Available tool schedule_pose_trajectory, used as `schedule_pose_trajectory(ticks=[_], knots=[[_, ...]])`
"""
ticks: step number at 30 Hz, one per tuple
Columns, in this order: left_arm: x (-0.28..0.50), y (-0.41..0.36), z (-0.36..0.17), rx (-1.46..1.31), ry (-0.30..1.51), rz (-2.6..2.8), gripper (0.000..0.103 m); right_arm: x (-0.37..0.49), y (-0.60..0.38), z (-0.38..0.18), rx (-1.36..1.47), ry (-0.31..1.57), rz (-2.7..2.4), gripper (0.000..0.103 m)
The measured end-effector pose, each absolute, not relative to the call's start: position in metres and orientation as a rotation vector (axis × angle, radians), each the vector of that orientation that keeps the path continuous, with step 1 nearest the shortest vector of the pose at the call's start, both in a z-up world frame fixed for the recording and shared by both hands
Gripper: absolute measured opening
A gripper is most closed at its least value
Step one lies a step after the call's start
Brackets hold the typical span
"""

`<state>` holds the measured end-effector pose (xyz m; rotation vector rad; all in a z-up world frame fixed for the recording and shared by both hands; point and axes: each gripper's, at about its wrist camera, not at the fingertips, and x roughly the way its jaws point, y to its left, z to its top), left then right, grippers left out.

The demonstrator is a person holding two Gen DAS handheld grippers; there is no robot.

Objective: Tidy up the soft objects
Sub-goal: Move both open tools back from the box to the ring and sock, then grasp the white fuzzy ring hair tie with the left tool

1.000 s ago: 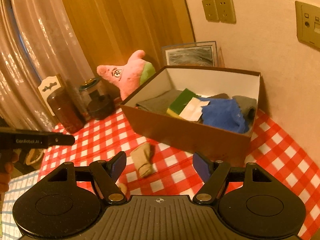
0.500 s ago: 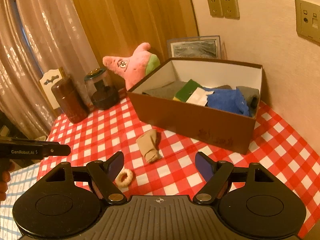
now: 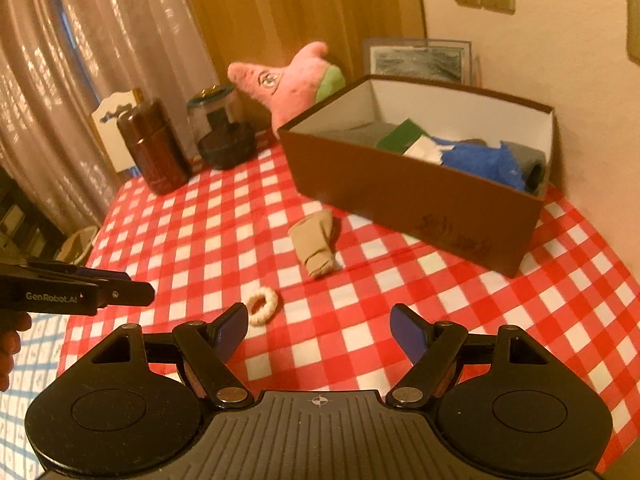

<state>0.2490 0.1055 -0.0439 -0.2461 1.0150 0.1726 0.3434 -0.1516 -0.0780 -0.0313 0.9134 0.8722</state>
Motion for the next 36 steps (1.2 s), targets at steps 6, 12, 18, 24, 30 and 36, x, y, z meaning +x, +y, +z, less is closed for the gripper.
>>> schedule_pose_trajectory(ticks=[6,12,18,24,30,36], knots=[[0.249,0.099,-0.058,-0.234,1.045,0.170,0.040,0.340,-0.141,-0.093,-0.068,0.950,0.886,0.078],[0.253,0.092,-0.076,-0.212,1.080,0.165,0.040,0.342,-0.133,-0.110,-0.076,0.996,0.883,0.078],[0.260,0.087,-0.094,-0.196,1.107,0.153,0.040,0.345,-0.127,-0.126,-0.088,1.026,0.874,0.078],[0.270,0.086,-0.113,-0.190,1.130,0.150,0.042,0.350,-0.122,-0.141,-0.096,1.044,0.861,0.078],[0.284,0.086,-0.128,-0.186,1.134,0.151,0.045,0.358,-0.114,-0.154,-0.107,1.057,0.851,0.078],[0.300,0.088,-0.141,-0.176,1.132,0.153,0.047,0.371,-0.108,-0.163,-0.110,1.067,0.839,0.078]])
